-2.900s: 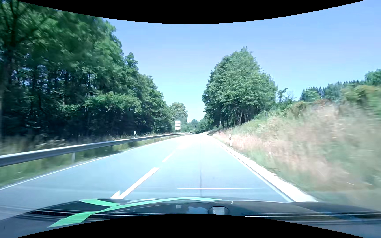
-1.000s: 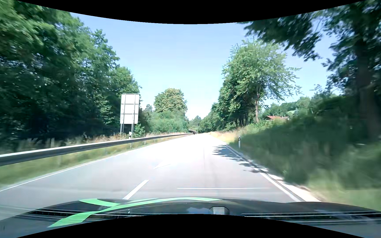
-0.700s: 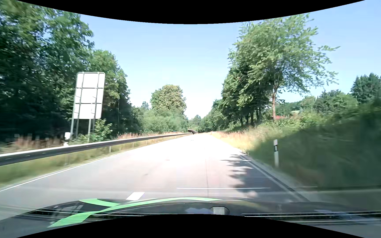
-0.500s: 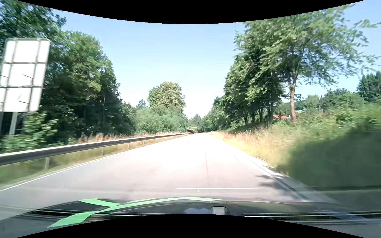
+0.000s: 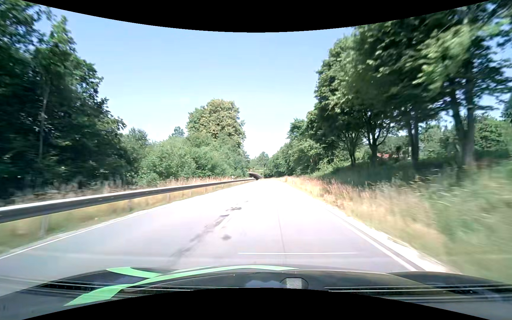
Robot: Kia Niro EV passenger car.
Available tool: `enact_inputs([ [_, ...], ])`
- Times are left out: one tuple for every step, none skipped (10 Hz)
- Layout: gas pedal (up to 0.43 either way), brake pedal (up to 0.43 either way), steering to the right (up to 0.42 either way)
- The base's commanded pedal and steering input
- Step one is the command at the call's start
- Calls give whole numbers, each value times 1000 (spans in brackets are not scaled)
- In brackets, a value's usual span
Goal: Follow the waypoints while adhering to traffic rules and regulations
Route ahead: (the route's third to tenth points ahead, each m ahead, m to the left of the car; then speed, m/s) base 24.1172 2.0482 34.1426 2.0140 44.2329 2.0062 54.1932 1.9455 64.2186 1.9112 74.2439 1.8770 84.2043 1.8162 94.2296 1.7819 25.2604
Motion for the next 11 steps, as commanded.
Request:
enact_inputs([
  [220, 0, 3],
  [220, 0, 2],
  [220, 0, 2],
  [228, 0, 1],
  [228, 0, 1],
  [240, 0, 0],
  [248, 0, 0],
  [268, 0, 0],
  [287, 0, 0],
  [311, 0, 0],
  [331, 0, -1],
])
